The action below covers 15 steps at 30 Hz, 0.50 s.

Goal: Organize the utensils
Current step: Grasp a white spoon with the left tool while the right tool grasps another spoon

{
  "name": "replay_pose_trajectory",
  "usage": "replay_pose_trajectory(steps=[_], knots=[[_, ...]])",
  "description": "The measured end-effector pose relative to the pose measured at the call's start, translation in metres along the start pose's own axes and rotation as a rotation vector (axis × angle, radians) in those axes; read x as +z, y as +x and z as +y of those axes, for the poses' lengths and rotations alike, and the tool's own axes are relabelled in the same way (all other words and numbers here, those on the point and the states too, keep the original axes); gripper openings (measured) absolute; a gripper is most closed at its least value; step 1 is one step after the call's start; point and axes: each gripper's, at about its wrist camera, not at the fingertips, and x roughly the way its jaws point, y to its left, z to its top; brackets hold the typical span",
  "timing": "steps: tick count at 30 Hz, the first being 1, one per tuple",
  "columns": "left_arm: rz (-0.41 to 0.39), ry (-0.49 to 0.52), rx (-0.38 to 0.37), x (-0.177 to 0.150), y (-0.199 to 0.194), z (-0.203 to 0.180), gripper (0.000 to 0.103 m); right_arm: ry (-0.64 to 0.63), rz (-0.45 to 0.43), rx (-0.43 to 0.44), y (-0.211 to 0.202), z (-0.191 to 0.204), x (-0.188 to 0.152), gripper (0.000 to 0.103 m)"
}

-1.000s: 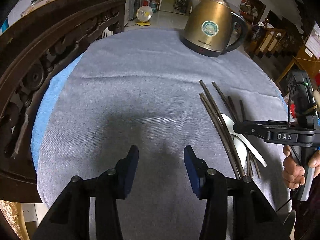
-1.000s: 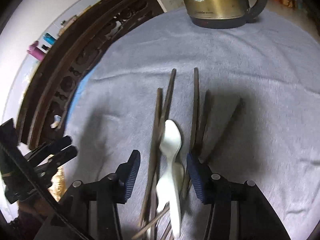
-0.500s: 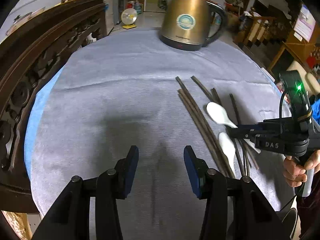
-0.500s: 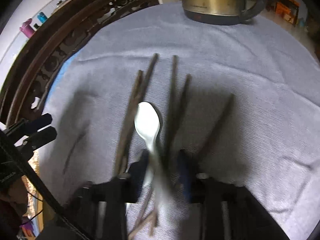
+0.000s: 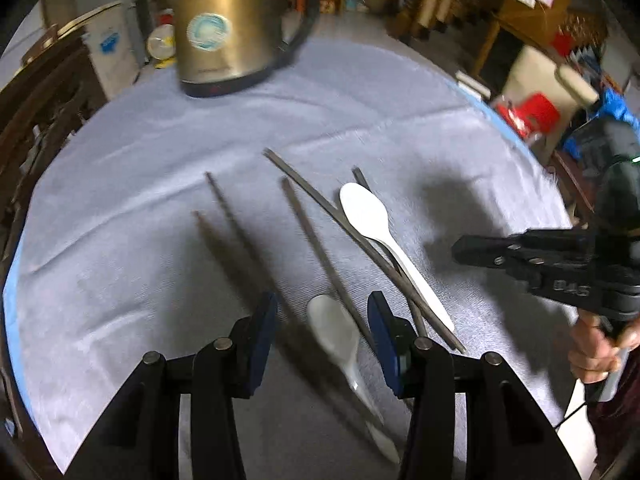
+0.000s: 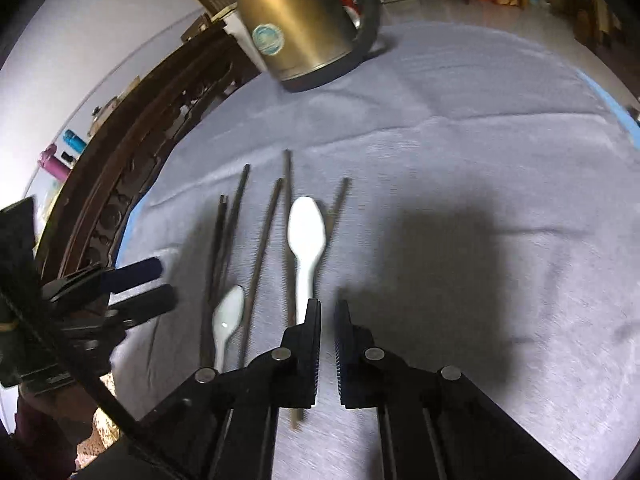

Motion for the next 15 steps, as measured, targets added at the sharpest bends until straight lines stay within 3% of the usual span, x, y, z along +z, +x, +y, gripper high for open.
replay_pose_trajectory(steps=[5,6,8,9,10,15], knots=[[0.058,0.037,-0.027,-0.005,0.026,-0.001,0.048,0.013,-0.017,0.006,-0.005,-0.007,-0.002,0.011],[0.057,0.045,-0.028,-0.006,0.027,0.0,0.048,0.017,-0.012,0.019,-0.008,-0.014,-0.002,0.016],[0.052,0.055,-0.03,-0.007,0.025,0.002,0.048,0.008,-0.012,0.034,-0.003,-0.011,0.006,0.032],[0.057,0.053,-0.04,-0.009,0.024,0.004,0.049,0.005,-0.019,0.027,-0.001,-0.008,0.012,0.049],[0.054,0.052,-0.046,-0.01,0.023,0.007,0.049,0.002,-0.023,0.025,0.003,-0.008,0.015,0.058],[0.051,0.06,-0.064,-0.025,0.018,0.021,0.044,-0.045,-0.019,-0.016,0.025,0.011,0.036,0.054]])
